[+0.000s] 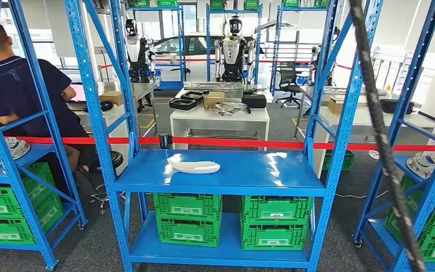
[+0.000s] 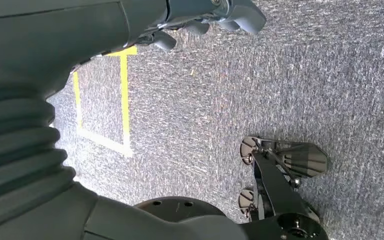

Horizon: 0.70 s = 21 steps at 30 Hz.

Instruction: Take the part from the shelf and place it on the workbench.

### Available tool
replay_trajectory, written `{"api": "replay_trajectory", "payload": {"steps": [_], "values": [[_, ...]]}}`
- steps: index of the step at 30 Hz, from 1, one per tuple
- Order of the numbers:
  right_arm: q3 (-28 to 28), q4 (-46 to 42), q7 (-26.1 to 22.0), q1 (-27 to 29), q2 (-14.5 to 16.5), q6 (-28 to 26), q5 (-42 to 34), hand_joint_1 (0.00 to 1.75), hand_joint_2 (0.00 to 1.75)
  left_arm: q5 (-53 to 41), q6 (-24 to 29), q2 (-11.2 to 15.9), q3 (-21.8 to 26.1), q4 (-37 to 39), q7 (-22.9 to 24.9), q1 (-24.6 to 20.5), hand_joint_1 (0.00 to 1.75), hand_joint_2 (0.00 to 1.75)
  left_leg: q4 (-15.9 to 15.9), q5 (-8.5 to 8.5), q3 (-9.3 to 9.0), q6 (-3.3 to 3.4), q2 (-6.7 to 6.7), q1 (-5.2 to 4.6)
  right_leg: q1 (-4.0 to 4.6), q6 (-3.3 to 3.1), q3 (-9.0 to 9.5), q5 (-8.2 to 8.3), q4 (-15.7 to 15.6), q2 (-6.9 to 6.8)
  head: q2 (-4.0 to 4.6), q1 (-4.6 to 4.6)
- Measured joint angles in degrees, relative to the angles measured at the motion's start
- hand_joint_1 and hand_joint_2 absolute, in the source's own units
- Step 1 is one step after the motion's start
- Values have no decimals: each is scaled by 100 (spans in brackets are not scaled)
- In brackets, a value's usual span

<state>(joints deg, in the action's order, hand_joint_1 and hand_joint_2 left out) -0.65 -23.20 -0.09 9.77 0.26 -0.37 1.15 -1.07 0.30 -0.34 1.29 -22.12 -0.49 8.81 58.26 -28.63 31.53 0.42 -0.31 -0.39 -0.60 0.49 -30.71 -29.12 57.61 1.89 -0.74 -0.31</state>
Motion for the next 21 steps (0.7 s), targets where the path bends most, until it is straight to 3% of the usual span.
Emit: {"api": "replay_trajectory", "payload": {"steps": [15, 17, 19, 21], "values": [[-1311, 172, -245, -250, 107, -505, 1422, 0, 175, -1519, 507, -176, 1296, 113, -532, -250, 0, 175, 0, 0, 1, 0, 0, 0, 0, 0, 2, 0, 0, 0, 0, 0], [-1523, 204, -283, -285, 133, -581, 1635, 0, 175, -1738, 577, -209, 1501, 142, -617, -291, 0, 87, 0, 0, 1, 0, 0, 0, 0, 0, 2, 0, 0, 0, 0, 0], [-1729, 235, -315, -320, 162, -654, 1840, 0, 87, -1948, 643, -240, 1710, 172, -700, -331, 0, 0, 0, 0, 1, 0, 0, 0, 0, 0, 3, 0, 0, 0, 0, 0], [-1928, 267, -356, -357, 187, -725, 2040, 0, 0, -2157, 704, -273, 1931, 203, -785, -374, 0, 0, 0, 0, 1, 0, 0, 0, 0, 0, 2, 0, 0, 0, 0, 0]]}}
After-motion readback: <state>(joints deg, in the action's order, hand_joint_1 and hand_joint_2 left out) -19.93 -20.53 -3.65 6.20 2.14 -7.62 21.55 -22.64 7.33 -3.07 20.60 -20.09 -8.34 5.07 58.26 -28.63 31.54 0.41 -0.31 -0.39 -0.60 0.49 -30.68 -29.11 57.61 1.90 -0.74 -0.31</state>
